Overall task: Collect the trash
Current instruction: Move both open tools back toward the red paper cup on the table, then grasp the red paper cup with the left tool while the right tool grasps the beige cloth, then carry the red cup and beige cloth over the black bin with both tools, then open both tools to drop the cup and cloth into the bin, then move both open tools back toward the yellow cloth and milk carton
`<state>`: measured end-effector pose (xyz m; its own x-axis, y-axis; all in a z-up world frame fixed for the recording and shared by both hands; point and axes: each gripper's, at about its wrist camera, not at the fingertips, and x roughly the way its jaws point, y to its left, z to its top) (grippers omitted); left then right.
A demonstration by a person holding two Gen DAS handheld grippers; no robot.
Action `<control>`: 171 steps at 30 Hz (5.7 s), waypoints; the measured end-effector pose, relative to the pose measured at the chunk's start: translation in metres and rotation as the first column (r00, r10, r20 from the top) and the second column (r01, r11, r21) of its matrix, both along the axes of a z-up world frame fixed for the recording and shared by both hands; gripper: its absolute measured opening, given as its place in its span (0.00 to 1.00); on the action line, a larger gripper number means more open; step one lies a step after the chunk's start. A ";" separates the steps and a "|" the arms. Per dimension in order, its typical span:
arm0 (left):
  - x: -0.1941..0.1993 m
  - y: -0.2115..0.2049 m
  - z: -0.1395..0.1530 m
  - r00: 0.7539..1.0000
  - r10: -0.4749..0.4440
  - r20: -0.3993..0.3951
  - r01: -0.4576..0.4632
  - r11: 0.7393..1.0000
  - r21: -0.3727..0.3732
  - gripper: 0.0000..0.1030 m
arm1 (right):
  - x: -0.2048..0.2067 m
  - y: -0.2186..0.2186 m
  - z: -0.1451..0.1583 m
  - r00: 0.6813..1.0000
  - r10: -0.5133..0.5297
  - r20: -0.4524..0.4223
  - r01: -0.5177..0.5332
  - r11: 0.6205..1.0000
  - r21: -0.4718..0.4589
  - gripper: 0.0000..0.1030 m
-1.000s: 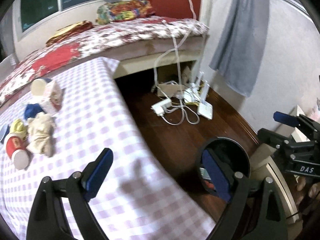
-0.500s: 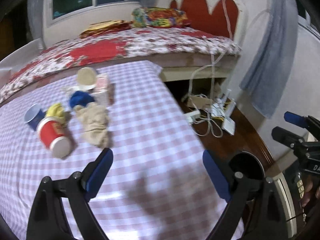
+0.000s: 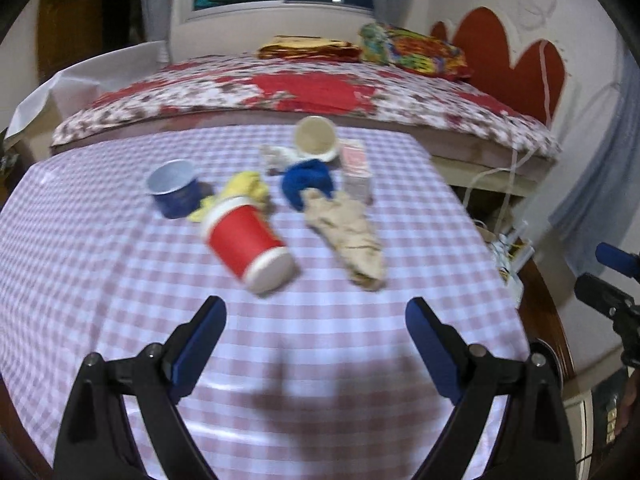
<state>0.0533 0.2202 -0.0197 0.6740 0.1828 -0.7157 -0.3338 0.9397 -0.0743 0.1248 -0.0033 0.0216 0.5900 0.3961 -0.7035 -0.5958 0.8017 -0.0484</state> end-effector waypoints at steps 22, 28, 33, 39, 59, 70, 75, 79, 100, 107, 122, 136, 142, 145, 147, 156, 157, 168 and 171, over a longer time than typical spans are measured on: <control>0.022 0.057 -0.037 0.992 0.124 -0.011 -0.125 0.989 -0.081 0.87 | 0.036 0.098 -0.053 0.988 0.121 -0.098 -0.123 0.992 -0.008 0.83; 0.054 0.063 -0.054 0.992 0.125 -0.036 -0.128 0.987 -0.101 0.82 | 0.053 0.108 -0.077 0.981 0.138 -0.133 -0.143 0.989 -0.029 0.83; 0.077 0.070 -0.068 0.989 0.130 -0.075 -0.137 0.986 -0.095 0.79 | 0.062 0.121 -0.095 0.971 0.166 -0.171 -0.177 0.983 -0.048 0.83; 0.059 0.089 -0.072 0.984 0.150 -0.096 -0.155 0.987 -0.050 0.77 | 0.064 0.144 -0.106 0.957 0.219 -0.188 -0.231 0.972 -0.041 0.83; 0.047 0.093 -0.061 0.997 0.069 -0.039 -0.072 0.995 -0.064 0.58 | 0.084 0.161 -0.107 0.951 0.213 -0.224 -0.210 0.977 0.039 0.21; 0.029 0.057 -0.042 1.000 0.008 -0.012 -0.008 0.999 -0.051 0.58 | 0.059 0.111 -0.071 0.971 0.171 -0.165 -0.164 0.985 0.057 0.20; 0.030 0.031 -0.032 0.999 -0.044 0.002 0.044 0.998 -0.039 0.58 | 0.051 0.082 -0.056 0.981 0.140 -0.133 -0.134 0.990 0.053 0.20; 0.033 0.010 -0.026 0.996 -0.084 0.011 0.085 0.996 -0.030 0.58 | 0.048 0.060 -0.047 0.988 0.111 -0.109 -0.106 0.993 0.050 0.20; 0.059 -0.116 -0.010 0.943 -0.333 0.002 0.333 0.943 0.024 0.58 | 0.047 -0.089 -0.035 0.992 -0.100 -0.075 0.105 0.992 0.069 0.20; 0.066 -0.170 -0.010 0.901 -0.434 -0.011 0.434 0.901 0.029 0.58 | 0.044 -0.150 -0.040 0.980 -0.183 -0.081 0.187 0.981 0.051 0.20; 0.070 -0.278 -0.028 0.792 -0.605 -0.078 0.609 0.793 0.033 0.58 | 0.028 -0.268 -0.061 0.926 -0.355 -0.131 0.364 0.930 0.052 0.20; 0.071 -0.362 -0.076 0.647 -0.732 -0.215 0.745 0.666 -0.028 0.58 | -0.002 -0.342 -0.126 0.874 -0.417 -0.248 0.419 0.907 -0.048 0.20; 0.076 -0.381 -0.101 0.591 -0.753 -0.290 0.773 0.631 -0.065 0.58 | -0.008 -0.355 -0.159 0.852 -0.426 -0.305 0.423 0.903 -0.078 0.20; 0.080 -0.390 -0.117 0.561 -0.759 -0.331 0.781 0.617 -0.092 0.58 | -0.005 -0.358 -0.174 0.844 -0.418 -0.335 0.413 0.906 -0.089 0.20; 0.082 -0.397 -0.128 0.534 -0.764 -0.362 0.790 0.603 -0.109 0.58 | -0.003 -0.359 -0.187 0.841 -0.408 -0.355 0.398 0.912 -0.102 0.20; 0.095 -0.424 -0.171 0.440 -0.752 -0.491 0.797 0.579 -0.173 0.59 | 0.007 -0.357 -0.233 0.840 -0.347 -0.418 0.304 0.938 -0.166 0.20; 0.095 -0.425 -0.177 0.423 -0.749 -0.510 0.794 0.577 -0.190 0.60 | 0.008 -0.356 -0.238 0.840 -0.337 -0.425 0.292 0.941 -0.169 0.21; 0.076 -0.403 -0.148 0.512 -0.691 -0.511 0.757 0.644 -0.113 0.98 | -0.006 -0.374 -0.234 0.839 -0.399 -0.370 0.340 0.915 -0.216 0.72; 0.068 -0.395 -0.135 0.557 -0.680 -0.478 0.744 0.664 -0.078 0.98 | -0.006 -0.373 -0.219 0.831 -0.424 -0.360 0.379 0.905 -0.192 0.80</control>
